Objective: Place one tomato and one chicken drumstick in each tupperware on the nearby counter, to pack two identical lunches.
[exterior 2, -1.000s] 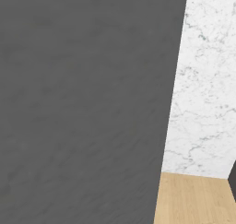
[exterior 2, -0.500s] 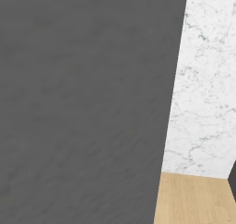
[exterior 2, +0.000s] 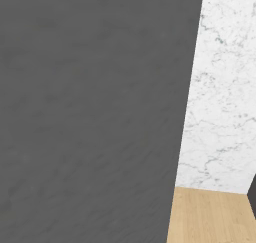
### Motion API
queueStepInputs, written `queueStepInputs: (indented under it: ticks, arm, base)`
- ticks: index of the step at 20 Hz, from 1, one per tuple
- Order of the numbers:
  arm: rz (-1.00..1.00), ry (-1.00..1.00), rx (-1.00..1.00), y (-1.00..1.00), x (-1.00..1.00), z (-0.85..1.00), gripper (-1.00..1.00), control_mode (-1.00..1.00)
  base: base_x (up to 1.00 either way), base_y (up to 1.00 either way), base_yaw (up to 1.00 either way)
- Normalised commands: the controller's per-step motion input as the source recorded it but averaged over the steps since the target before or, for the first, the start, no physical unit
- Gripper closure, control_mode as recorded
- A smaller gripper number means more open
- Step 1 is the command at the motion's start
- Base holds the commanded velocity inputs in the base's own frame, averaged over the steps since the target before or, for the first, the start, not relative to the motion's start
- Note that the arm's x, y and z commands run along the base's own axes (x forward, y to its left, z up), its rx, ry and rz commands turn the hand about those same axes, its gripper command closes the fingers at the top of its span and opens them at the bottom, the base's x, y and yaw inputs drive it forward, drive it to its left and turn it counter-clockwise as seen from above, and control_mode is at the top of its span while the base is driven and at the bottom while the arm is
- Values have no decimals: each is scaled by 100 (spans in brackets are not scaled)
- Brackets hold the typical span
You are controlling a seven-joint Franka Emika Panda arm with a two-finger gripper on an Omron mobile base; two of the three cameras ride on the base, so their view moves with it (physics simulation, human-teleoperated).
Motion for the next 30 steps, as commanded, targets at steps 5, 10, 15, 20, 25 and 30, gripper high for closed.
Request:
queueStepInputs:
  ticks: [5,10,15,20,25,30]
  arm:
    - [0,4,-5,0,45,-16,-100,-100]
    - [0,3,-9,0,41,-32,100,-100]
    - [0,-1,-3,0,18,-29,100,-100]
    - [0,-7,-1,0,-51,-4,100,-100]
    - [0,-29,0,15,-100,5,100,-100]
    - [0,-17,14,5,-100,63,100,-100]
  base:
    - [0,0,0]
    - [0,0,0]
    - [0,0,0]
    - [0,0,0]
    - [0,0,0]
    - [0,0,0]
